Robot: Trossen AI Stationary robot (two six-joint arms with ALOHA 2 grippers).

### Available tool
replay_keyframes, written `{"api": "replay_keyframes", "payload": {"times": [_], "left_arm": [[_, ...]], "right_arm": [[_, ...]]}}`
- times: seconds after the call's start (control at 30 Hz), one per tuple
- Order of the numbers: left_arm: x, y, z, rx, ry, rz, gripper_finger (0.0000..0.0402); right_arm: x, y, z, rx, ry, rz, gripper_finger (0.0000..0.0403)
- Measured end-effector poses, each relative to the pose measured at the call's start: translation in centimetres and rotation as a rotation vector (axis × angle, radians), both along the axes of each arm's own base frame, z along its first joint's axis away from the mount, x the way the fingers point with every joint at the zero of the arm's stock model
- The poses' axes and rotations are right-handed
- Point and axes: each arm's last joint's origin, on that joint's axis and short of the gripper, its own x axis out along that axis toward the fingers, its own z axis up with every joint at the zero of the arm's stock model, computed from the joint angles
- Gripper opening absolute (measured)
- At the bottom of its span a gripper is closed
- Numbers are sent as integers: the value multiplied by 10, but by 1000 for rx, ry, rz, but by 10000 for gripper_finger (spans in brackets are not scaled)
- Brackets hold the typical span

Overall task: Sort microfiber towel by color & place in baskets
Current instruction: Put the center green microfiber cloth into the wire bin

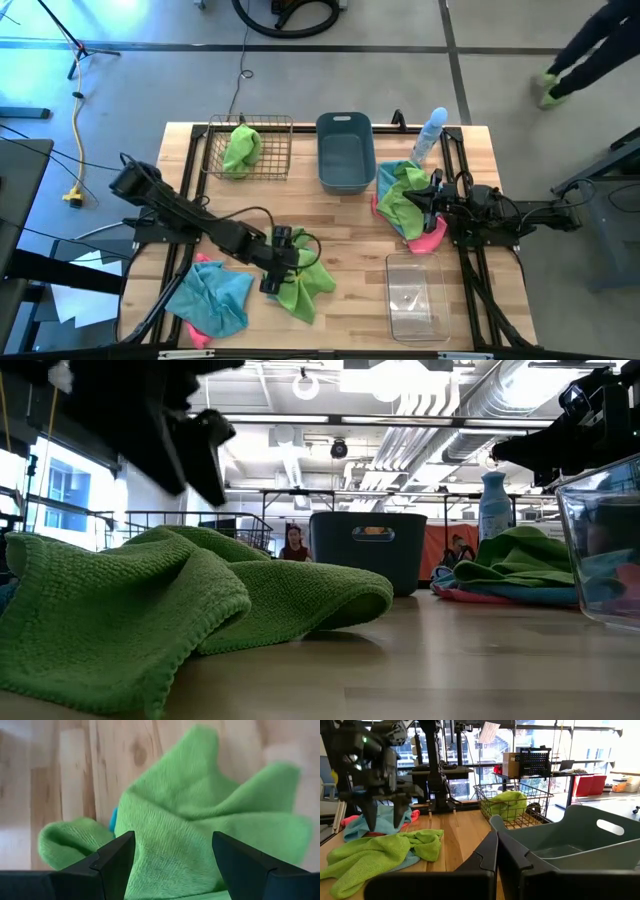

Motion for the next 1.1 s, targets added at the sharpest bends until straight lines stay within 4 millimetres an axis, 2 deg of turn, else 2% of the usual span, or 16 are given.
{"api": "replay_keyframes", "payload": {"times": [0.13,0.3,0.4,0.5,0.63,0.7,0.83,1.1], "left_arm": [[3,0,-13,61,32,11,253],[4,0,-18,79,40,26,251],[4,0,-20,78,58,20,230],[3,0,-21,56,73,7,168],[1,1,-22,46,97,20,41],[1,0,-13,21,77,28,14],[-1,1,14,-3,22,21,7],[-21,13,95,-27,-198,-22,13]], "right_arm": [[0,0,0,0,0,0,0],[0,0,0,0,0,0,0],[0,0,0,0,0,0,0],[0,0,0,0,0,0,0],[0,0,0,0,0,0,0],[0,0,0,0,0,0,0],[0,0,0,0,0,0,0],[0,0,0,0,0,0,0]]}}
